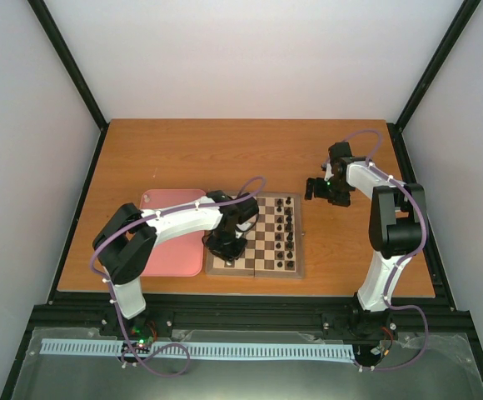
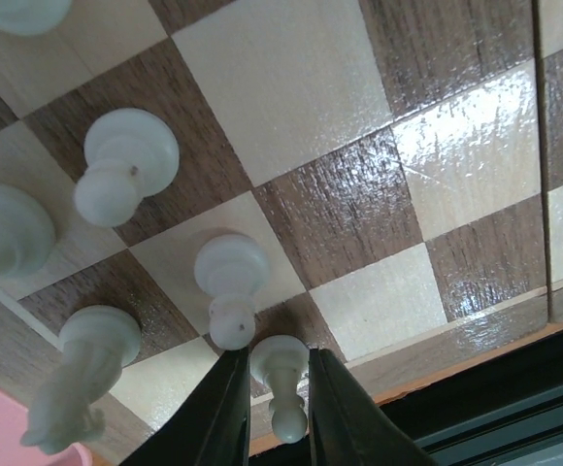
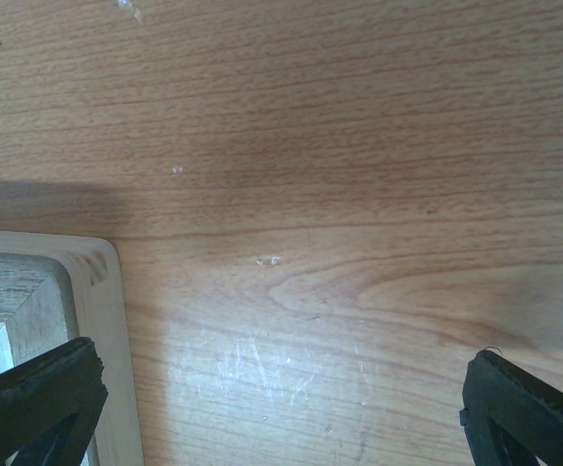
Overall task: Set up the chess pieces on the board
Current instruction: Place the chess piece on the chessboard, then pick up the chess piece from the storage box.
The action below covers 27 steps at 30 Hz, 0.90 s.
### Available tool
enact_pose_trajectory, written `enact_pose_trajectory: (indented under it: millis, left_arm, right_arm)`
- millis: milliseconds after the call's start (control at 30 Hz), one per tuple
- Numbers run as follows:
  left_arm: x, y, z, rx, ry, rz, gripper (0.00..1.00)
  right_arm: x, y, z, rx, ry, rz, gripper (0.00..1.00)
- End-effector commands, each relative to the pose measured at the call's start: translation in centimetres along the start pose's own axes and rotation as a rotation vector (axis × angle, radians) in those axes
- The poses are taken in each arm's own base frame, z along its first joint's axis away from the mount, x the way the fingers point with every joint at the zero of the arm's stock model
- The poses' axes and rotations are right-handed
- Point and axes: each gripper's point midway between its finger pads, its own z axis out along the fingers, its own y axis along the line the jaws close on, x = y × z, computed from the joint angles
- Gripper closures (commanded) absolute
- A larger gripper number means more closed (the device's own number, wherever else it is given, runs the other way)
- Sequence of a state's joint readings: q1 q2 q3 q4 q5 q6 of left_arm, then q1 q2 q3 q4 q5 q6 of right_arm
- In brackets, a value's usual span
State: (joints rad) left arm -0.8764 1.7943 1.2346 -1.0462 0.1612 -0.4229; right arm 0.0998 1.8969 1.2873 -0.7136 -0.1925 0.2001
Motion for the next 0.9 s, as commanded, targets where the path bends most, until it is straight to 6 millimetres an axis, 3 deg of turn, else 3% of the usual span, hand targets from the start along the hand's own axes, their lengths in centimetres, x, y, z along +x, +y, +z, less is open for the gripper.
enact_pose_trajectory:
  millis: [0,267,367,467,600,733,800,867]
  left_arm:
    - [0.0,-0.6,-0.8,0.009,-0.024,0.040,0.78]
    - [-0.1,-0.6,-1.5,0.007,-0.033,0.053,0.75]
    - [-0.4,-1.0,-2.7,0.013,-0.047,0.068,0.75]
    - [-0.9,-1.4,-5.2,0.015,-0.085,0.089,0.72]
    - [-1.4,-2.6,-10.0,0.049,-0.168,0.124,0.65]
    - [-2.1,-3.1,-14.2,0.065,-0.265,0.141,0.54]
    - [-3.3,-1.5,-15.5,0.018,-0.315,0.106,0.50]
    - [-4.8,1.6,-16.3,-0.016,-0.349,0.005,0.50]
  right_arm:
    - [-0.4,-0.1,-1.0,-0.006,-0.033,0.006,0.00]
    - [-0.5,0.0,-1.1,-0.010,-0.037,0.006,0.00]
    - [-0.6,0.0,-1.2,-0.009,-0.040,0.003,0.00]
    - [-0.8,0.1,-1.4,-0.009,-0.043,0.001,0.00]
    - [-0.9,0.1,-1.5,-0.011,-0.047,0.002,0.00]
    - [-1.0,0.3,-1.5,-0.015,-0.050,0.004,0.00]
    - [-1.0,0.3,-1.6,-0.017,-0.051,0.006,0.00]
    - [-1.0,0.4,-1.8,-0.019,-0.056,0.006,0.00]
